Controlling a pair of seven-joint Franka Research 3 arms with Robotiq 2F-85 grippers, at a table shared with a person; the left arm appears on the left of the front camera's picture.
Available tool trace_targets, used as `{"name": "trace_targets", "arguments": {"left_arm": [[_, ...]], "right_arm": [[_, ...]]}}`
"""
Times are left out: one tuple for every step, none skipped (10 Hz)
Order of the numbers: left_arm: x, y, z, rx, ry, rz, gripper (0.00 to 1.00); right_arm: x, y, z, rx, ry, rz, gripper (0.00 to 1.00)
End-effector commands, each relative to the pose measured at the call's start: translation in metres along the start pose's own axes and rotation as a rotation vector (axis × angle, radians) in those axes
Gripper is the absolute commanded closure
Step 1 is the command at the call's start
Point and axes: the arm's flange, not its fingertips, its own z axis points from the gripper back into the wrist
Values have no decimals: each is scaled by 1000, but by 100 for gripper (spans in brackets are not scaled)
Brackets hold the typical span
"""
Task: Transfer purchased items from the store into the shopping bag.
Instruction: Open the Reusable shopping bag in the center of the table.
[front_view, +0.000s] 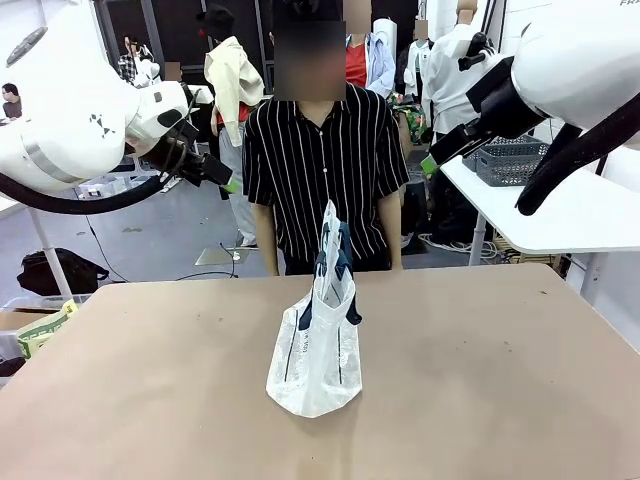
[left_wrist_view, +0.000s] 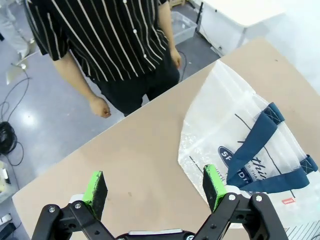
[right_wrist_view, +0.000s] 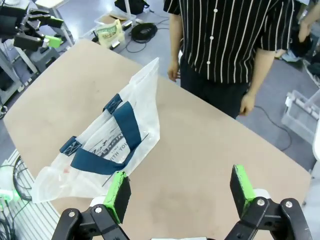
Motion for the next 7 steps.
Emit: {"name": "trace_targets", "arguments": {"left_arm": [[11, -21, -18, -72, -17, -88, 0], [29, -36, -32, -154, -15, -134, 0], [46, -49, -44, -195, -6, -134, 0], [60, -62, -57, -265, 7, -145, 0], [74, -73, -73, -320, 26, -161, 0], [83, -88, -87, -345, 74, -163, 0], [89, -94, -97, -343, 115, -165, 0]], "right_arm": [[8, 18, -11, 21, 57, 39, 0], [14, 35, -23, 7, 78, 62, 0], [13, 44, -34, 11, 107, 55, 0], [10, 54, -49, 52, 139, 73, 0], [8, 62, -66, 80, 169, 79, 0], [2, 67, -76, 88, 215, 74, 0], [1, 72, -83, 113, 216, 76, 0]]}}
